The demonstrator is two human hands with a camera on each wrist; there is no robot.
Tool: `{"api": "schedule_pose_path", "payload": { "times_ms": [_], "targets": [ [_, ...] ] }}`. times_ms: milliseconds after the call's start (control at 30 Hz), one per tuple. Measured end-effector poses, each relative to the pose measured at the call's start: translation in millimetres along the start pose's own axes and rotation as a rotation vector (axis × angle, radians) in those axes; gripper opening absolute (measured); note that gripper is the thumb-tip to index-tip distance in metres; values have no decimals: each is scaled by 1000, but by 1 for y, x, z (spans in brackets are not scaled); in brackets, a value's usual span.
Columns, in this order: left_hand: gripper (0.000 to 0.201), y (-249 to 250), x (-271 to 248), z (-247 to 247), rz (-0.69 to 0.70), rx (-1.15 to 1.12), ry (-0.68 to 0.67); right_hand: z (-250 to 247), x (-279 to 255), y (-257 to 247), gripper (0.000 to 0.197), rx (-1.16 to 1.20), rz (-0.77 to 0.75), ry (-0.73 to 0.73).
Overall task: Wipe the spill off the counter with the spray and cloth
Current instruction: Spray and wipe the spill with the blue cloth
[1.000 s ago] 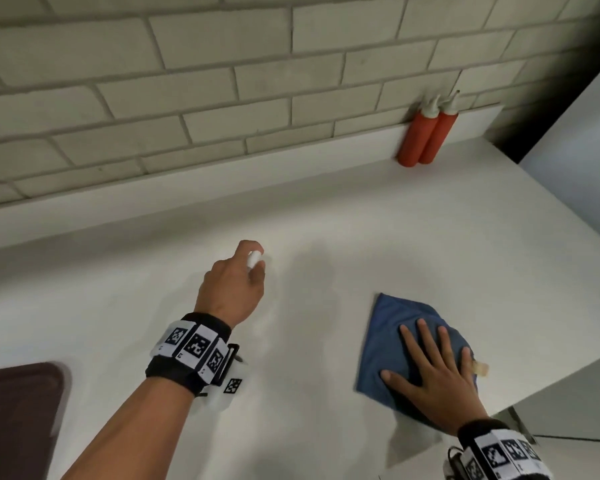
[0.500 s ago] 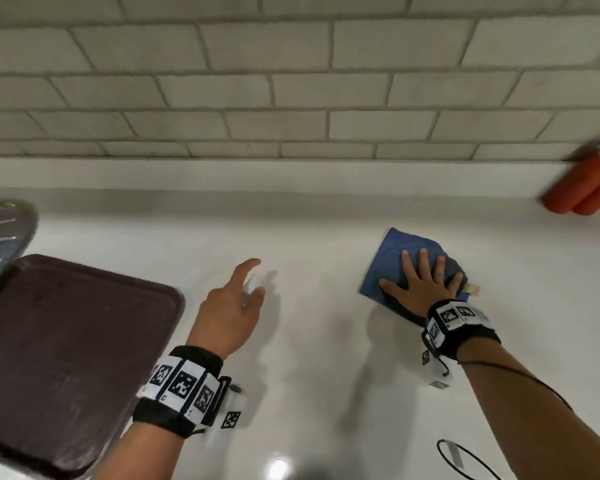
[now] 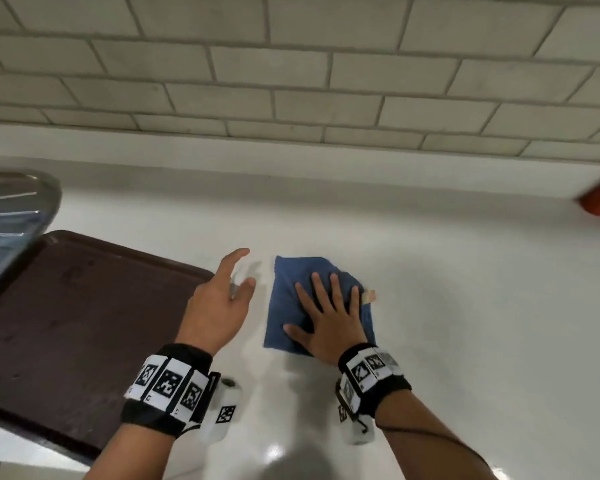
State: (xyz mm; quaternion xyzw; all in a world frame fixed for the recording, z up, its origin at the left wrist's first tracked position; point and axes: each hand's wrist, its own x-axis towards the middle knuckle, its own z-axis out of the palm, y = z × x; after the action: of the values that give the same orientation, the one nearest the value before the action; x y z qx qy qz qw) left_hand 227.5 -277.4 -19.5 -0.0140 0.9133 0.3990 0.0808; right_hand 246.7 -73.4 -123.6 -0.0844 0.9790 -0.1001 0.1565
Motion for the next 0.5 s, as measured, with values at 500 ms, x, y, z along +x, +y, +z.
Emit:
{"api": "schedule_pose_path", "payload": {
  "times_ms": [500],
  "targets": [
    [44,30,14,34,149,-27,-131,-30,-44,144,96,115,535,19]
  ]
}}
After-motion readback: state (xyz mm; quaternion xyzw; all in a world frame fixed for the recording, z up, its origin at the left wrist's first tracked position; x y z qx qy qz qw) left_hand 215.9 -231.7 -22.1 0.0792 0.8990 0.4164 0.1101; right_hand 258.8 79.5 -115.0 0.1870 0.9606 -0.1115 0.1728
